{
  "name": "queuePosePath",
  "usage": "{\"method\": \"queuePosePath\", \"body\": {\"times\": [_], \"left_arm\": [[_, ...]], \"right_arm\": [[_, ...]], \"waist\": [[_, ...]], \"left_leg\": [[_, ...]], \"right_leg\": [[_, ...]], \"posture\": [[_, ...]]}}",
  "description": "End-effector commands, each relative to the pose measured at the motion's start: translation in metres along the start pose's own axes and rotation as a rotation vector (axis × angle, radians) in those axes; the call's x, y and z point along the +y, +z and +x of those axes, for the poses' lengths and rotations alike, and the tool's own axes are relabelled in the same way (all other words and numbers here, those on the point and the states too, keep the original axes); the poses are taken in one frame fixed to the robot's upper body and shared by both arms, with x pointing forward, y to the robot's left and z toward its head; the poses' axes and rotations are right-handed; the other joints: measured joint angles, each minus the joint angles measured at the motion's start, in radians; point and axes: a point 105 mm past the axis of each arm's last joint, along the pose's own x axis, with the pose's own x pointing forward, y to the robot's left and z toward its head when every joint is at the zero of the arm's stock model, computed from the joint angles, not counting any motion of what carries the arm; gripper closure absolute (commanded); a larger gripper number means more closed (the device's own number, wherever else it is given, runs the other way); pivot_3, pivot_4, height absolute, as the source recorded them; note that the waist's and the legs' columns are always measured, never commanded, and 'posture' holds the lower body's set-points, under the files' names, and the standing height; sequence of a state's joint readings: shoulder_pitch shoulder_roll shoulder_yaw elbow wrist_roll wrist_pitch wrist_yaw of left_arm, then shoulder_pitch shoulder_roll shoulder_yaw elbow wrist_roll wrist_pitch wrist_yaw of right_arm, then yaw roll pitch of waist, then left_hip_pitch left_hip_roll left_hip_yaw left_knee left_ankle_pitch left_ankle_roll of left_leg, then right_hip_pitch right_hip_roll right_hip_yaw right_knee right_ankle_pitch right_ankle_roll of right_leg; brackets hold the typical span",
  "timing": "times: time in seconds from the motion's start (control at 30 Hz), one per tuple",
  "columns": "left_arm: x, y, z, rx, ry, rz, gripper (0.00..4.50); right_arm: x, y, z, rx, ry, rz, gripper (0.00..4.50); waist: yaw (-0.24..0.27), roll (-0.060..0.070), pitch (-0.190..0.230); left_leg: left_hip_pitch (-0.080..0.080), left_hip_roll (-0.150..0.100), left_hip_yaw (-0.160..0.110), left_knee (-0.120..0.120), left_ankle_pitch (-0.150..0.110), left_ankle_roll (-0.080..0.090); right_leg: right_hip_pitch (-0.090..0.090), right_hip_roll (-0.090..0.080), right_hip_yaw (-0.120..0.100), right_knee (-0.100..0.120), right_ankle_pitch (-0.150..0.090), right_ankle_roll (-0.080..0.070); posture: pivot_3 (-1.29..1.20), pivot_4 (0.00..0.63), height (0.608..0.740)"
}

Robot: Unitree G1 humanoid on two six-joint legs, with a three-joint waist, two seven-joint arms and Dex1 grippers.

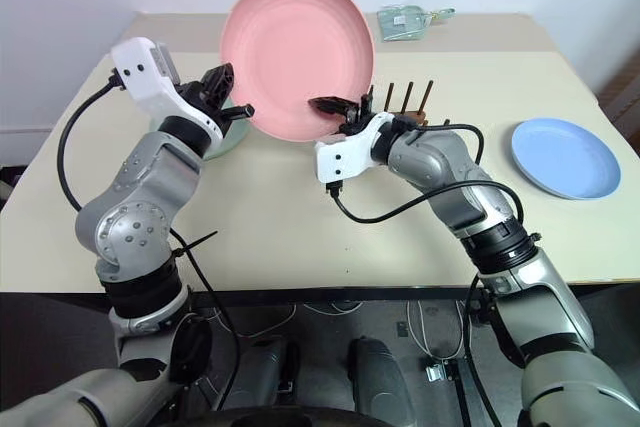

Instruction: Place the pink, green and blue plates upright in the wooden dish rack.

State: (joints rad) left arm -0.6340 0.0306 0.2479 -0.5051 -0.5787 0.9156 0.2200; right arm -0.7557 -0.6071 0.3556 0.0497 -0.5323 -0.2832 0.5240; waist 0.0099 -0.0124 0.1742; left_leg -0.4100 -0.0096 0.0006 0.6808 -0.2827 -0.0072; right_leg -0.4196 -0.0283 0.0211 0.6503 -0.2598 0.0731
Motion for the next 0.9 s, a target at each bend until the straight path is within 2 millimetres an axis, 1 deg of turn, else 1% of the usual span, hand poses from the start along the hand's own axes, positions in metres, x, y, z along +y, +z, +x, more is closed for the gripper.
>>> {"method": "queuePosePath", "body": {"times": [0.03, 0.07, 0.13, 0.17, 0.2, 0.23, 0.27, 0.3, 0.33, 0.37, 0.4, 0.43, 0.47, 0.5, 0.53, 0.57, 0.6, 0.67, 0.7, 0.73, 0.77, 0.8, 0.9], "left_arm": [[-0.008, 0.012, -0.005, -0.037, -0.034, -0.007, 4.5], [-0.009, 0.011, -0.005, -0.03, -0.04, -0.014, 4.5], [-0.01, 0.014, -0.005, -0.05, -0.059, -0.082, 4.5], [-0.01, 0.02, -0.005, -0.079, -0.06, -0.11, 3.87], [-0.005, 0.032, -0.004, -0.139, -0.037, -0.137, 3.6], [0.005, 0.05, -0.004, -0.227, 0.018, -0.152, 3.16], [0.02, 0.069, -0.005, -0.321, 0.092, -0.173, 2.65], [0.034, 0.083, -0.007, -0.388, 0.151, -0.196, 2.15], [0.045, 0.09, -0.009, -0.423, 0.194, -0.198, 1.69], [0.052, 0.091, -0.009, -0.424, 0.214, -0.155, 1.69], [0.055, 0.087, -0.007, -0.39, 0.213, -0.049, 1.69], [0.053, 0.079, -0.005, -0.345, 0.182, 0.066, 1.69], [0.049, 0.066, -0.003, -0.288, 0.136, 0.168, 1.69], [0.044, 0.047, -0.001, -0.206, 0.082, 0.259, 1.69], [0.039, 0.024, -0.002, -0.111, 0.003, 0.327, 1.69], [0.033, 0.003, -0.006, -0.035, -0.078, 0.396, 1.69], [0.028, -0.013, -0.01, 0.017, -0.148, 0.448, 1.69], [0.016, -0.045, -0.025, 0.131, -0.315, 0.486, 1.69], [0.011, -0.059, -0.034, 0.174, -0.397, 0.5, 1.69], [0.007, -0.068, -0.042, 0.201, -0.466, 0.506, 1.69], [0.004, -0.077, -0.049, 0.245, -0.522, 0.476, 1.69], [0.002, -0.083, -0.056, 0.277, -0.569, 0.459, 1.69], [-0.006, -0.094, -0.07, 0.325, -0.675, 0.433, 1.69]], "right_arm": [[-0.013, -0.002, -0.002, 0.008, -0.057, -0.066, 4.01], [-0.012, -0.003, -0.002, 0.01, -0.059, -0.072, 4.46], [-0.012, -0.004, -0.004, 0.016, -0.066, -0.087, 4.49], [-0.012, -0.005, -0.005, 0.018, -0.07, -0.094, 4.5], [-0.013, -0.006, -0.005, 0.02, -0.075, -0.098, 4.5], [-0.015, -0.008, -0.007, 0.026, -0.086, -0.098, 4.5], [-0.021, -0.01, -0.01, 0.032, -0.11, -0.094, 4.5], [-0.029, -0.014, -0.015, 0.042, -0.149, -0.071, 4.5], [-0.037, -0.018, -0.019, 0.053, -0.184, -0.045, 4.5], [-0.047, -0.022, -0.025, 0.059, -0.228, 0.007, 4.5], [-0.056, -0.025, -0.031, 0.053, -0.27, 0.082, 4.5], [-0.063, -0.03, -0.038, 0.048, -0.297, 0.174, 4.5], [-0.068, -0.035, -0.045, 0.044, -0.313, 0.26, 4.5], [-0.075, -0.039, -0.053, 0.028, -0.338, 0.372, 4.5], [-0.081, -0.046, -0.062, 0.016, -0.364, 0.519, 4.5], [-0.087, -0.051, -0.071, -0.007, -0.385, 0.659, 4.5], [-0.091, -0.053, -0.077, -0.039, -0.395, 0.768, 4.5], [-0.098, -0.059, -0.093, -0.105, -0.406, 0.985, 4.5], [-0.1, -0.061, -0.099, -0.133, -0.401, 1.061, 4.5], [-0.101, -0.065, -0.104, -0.149, -0.398, 1.136, 4.5], [-0.099, -0.071, -0.107, -0.145, -0.384, 1.219, 4.5], [-0.095, -0.077, -0.109, -0.129, -0.363, 1.277, 4.5], [-0.083, -0.089, -0.112, -0.089, -0.32, 1.341, 4.5]], "waist": [[-0.001, 0.0, 0.0], [-0.001, 0.0, 0.0], [-0.001, 0.0, 0.0], [0.0, 0.0, 0.0], [0.002, 0.0, 0.0], [0.003, -0.001, 0.001], [0.003, -0.001, 0.001], [0.002, -0.001, 0.001], [0.0, -0.001, 0.001], [-0.002, -0.001, 0.001], [-0.004, 0.0, 0.001], [-0.005, 0.0, 0.001], [-0.005, 0.0, 0.001], [-0.004, 0.0, 0.001], [-0.001, 0.0, 0.001], [0.002, 0.0, 0.001], [0.004, 0.0, 0.001], [0.002, 0.0, 0.001], [0.001, 0.0, 0.001], [-0.001, 0.001, 0.001], [-0.003, 0.001, 0.001], [-0.005, 0.002, 0.002], [-0.011, 0.004, 0.001]], "left_leg": [[0.0, 0.0, 0.0, 0.0, 0.0, 0.0], [0.0, 0.0, 0.0, 0.0, 0.0, 0.0], [0.0, 0.0, 0.0, 0.0, 0.0, 0.0], [0.0, 0.0, 0.0, 0.0, 0.0, 0.0], [0.0, 0.0, 0.0, 0.0, 0.0, 0.0], [0.0, 0.0, 0.0, 0.001, 0.0, 0.0], [0.0, 0.0, 0.0, 0.001, 0.0, 0.0], [0.0, 0.0, 0.0, 0.001, 0.0, 0.0], [0.0, 0.0, 0.0, 0.001, 0.0, 0.0], [0.0, 0.0, 0.0, 0.0, 0.0, 0.0], [0.0, 0.0, 0.001, 0.0, 0.0, 0.0], [0.001, 0.0, 0.001, -0.001, 0.0, -0.001], [0.001, 0.001, 0.001, -0.002, 0.001, -0.001], [0.001, 0.001, 0.001, -0.002, 0.001, -0.001], [0.001, 0.001, 0.001, -0.002, 0.001, -0.001], [0.001, 0.001, 0.001, -0.002, 0.0, 0.0], [0.001, 0.001, 0.001, -0.002, -0.001, 0.002], [0.001, 0.0, 0.001, -0.001, -0.003, 0.006], [0.001, 0.001, 0.001, -0.001, -0.003, 0.006], [0.001, 0.001, 0.001, -0.001, -0.004, 0.006], [0.001, 0.001, 0.001, -0.002, -0.004, 0.006], [0.001, 0.001, 0.001, -0.003, -0.003, 0.006], [0.001, 0.001, 0.001, -0.005, -0.003, 0.005]], "right_leg": [[0.0, 0.0, 0.0, 0.0, 0.0, 0.0], [0.0, 0.001, 0.0, 0.0, 0.0, 0.0], [0.0, 0.001, 0.0, 0.0, 0.0, 0.0], [0.0, 0.001, 0.0, 0.0, 0.0, 0.0], [0.0, 0.001, 0.0, 0.0, 0.0, 0.0], [0.0, 0.0, 0.0, 0.0, 0.0, 0.0], [0.0, 0.0, 0.0, 0.0, 0.0, 0.0], [0.0, 0.001, 0.0, 0.0, 0.0, 0.0], [0.0, 0.001, 0.0, 0.0, 0.0, 0.0], [0.0, 0.001, 0.0, 0.0, 0.0, 0.0], [0.0, 0.001, 0.001, 0.0, 0.0, 0.0], [0.0, 0.002, 0.001, 0.0, 0.0, 0.0], [0.0, 0.002, 0.001, 0.0, 0.0, 0.0], [0.0, 0.002, 0.001, 0.0, 0.0, 0.0], [0.001, 0.002, 0.001, 0.0, 0.0, 0.0], [0.001, 0.001, 0.001, 0.0, 0.0, 0.0], [0.001, 0.0, 0.0, -0.001, 0.0, 0.0], [0.002, -0.001, 0.0, -0.001, 0.0, 0.0], [0.002, -0.002, 0.0, -0.001, 0.0, 0.0], [0.002, -0.002, 0.0, -0.001, 0.0, 0.0], [0.001, -0.003, 0.0, -0.001, 0.0, -0.001], [0.0, -0.003, 0.0, -0.001, -0.001, -0.001], [-0.001, -0.003, 0.001, -0.001, -0.002, -0.004]], "posture": [[0.0, 0.15, 0.74], [0.0, 0.15, 0.74], [0.0, 0.15, 0.74], [0.0, 0.15, 0.74], [0.0, 0.15, 0.74], [0.0, 0.15, 0.74], [0.0, 0.15, 0.74], [0.0, 0.15, 0.74], [0.0, 0.15, 0.74], [0.0, 0.15, 0.74], [0.0, 0.15, 0.74], [0.0, 0.15, 0.74], [0.0, 0.15, 0.74], [0.0, 0.15, 0.74], [0.0, 0.15, 0.74], [0.0, 0.15, 0.74], [0.0, 0.15, 0.74], [0.0, 0.15, 0.74], [0.0, 0.15, 0.74], [0.0, 0.15, 0.74], [0.0, 0.15, 0.74], [0.0, 0.15, 0.74], [0.0, 0.15, 0.74]]}}
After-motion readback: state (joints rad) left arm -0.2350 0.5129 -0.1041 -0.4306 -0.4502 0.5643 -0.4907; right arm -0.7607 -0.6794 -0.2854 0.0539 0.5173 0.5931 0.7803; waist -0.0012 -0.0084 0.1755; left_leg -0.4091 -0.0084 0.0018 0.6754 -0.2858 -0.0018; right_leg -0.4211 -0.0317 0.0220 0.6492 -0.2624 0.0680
